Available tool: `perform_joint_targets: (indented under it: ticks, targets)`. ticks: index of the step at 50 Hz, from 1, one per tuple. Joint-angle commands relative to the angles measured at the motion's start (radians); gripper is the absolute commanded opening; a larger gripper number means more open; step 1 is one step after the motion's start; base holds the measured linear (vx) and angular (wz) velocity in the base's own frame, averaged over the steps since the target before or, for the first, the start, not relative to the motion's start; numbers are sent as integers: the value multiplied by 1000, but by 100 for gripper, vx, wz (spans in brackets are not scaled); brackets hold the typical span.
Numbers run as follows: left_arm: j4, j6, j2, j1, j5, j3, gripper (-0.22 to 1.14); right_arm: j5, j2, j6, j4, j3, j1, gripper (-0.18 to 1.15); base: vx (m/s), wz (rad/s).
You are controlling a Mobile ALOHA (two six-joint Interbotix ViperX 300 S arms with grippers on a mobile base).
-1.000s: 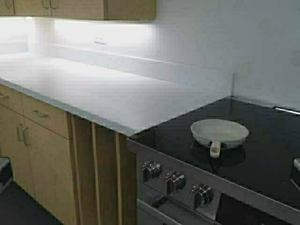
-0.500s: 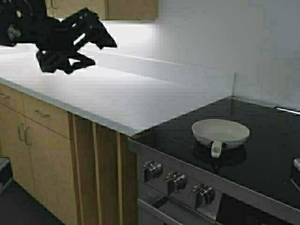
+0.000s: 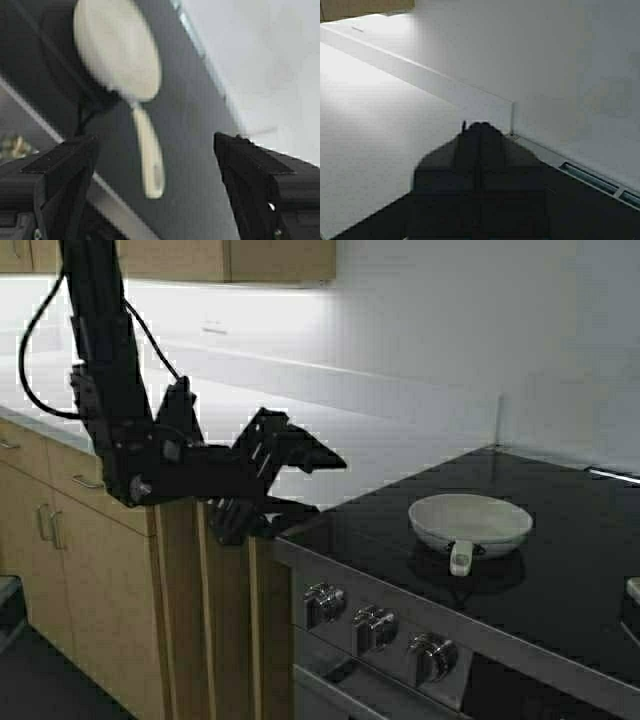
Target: Wash the pan
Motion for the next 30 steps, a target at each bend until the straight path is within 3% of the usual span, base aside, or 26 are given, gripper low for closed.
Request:
perform_joint_targets:
  ticks: [1, 30]
  targets:
    - [3, -52, 69, -49, -9, -91, 100, -2, 6, 0, 0, -12, 0, 7, 0, 0]
    - [5, -250, 222, -95, 83, -341, 100, 2, 6, 0, 0, -11, 2, 7, 0, 0]
